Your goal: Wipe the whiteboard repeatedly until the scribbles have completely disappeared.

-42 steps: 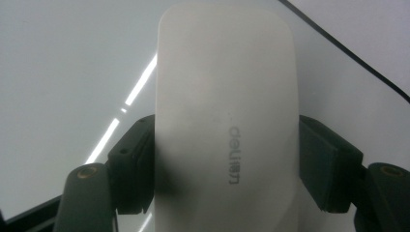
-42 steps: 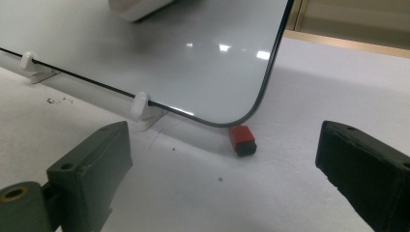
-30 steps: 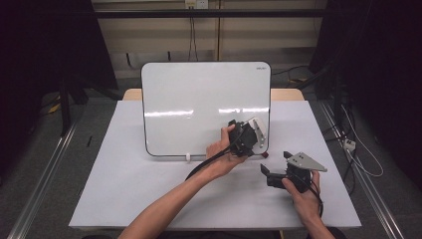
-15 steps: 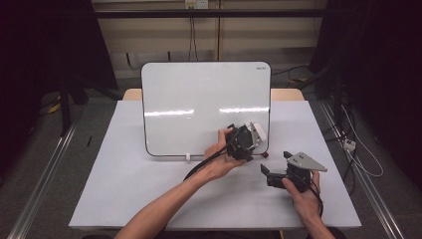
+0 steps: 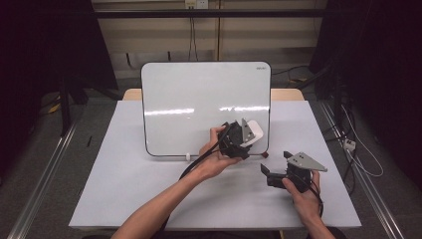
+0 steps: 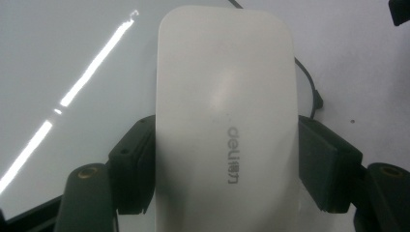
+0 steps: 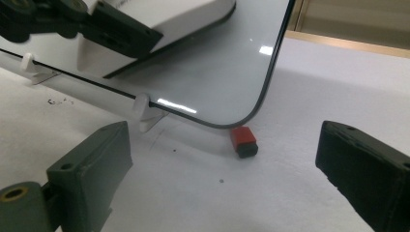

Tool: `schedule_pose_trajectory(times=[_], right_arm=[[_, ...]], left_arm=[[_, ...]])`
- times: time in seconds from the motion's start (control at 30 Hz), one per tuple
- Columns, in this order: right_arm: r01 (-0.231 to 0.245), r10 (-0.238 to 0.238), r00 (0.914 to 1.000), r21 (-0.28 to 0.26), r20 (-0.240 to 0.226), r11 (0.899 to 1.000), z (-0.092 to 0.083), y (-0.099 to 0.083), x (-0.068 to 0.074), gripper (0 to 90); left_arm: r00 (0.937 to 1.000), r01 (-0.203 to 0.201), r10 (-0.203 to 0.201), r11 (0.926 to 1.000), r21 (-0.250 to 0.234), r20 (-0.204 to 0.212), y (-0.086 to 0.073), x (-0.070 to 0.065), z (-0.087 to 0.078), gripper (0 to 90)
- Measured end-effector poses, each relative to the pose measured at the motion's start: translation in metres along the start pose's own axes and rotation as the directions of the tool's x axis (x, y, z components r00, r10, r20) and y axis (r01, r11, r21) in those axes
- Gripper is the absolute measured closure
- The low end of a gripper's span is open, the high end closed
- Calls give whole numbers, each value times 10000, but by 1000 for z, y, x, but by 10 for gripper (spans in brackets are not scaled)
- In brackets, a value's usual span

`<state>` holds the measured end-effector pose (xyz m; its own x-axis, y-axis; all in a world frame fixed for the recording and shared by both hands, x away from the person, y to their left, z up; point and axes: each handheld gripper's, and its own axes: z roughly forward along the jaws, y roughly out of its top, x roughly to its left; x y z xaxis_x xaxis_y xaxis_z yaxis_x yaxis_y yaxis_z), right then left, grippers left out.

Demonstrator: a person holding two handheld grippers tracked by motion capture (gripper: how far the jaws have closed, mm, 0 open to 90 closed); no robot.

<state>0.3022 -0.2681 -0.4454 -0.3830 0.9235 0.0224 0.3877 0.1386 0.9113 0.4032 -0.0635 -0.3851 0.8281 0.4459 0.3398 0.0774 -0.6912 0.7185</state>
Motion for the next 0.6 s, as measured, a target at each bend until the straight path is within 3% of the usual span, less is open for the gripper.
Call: schedule_pose_trajectory(times=[0.17,0.27,0.6], right_arm=[[-1,1,10000,-20,30,10000,1,1,0,57],[-24,24,10000,-4,40,10000,1,2,0,57],[69,-69,10000,7,16,10000,3,2,1,56]], left_arm=[[9996,280,-279,9992,-281,39,-4,4,-11,305],[9979,651,-650,9972,-362,55,-8,10,-17,305],[9925,1157,-1174,9920,-507,-337,-23,29,-36,305]])
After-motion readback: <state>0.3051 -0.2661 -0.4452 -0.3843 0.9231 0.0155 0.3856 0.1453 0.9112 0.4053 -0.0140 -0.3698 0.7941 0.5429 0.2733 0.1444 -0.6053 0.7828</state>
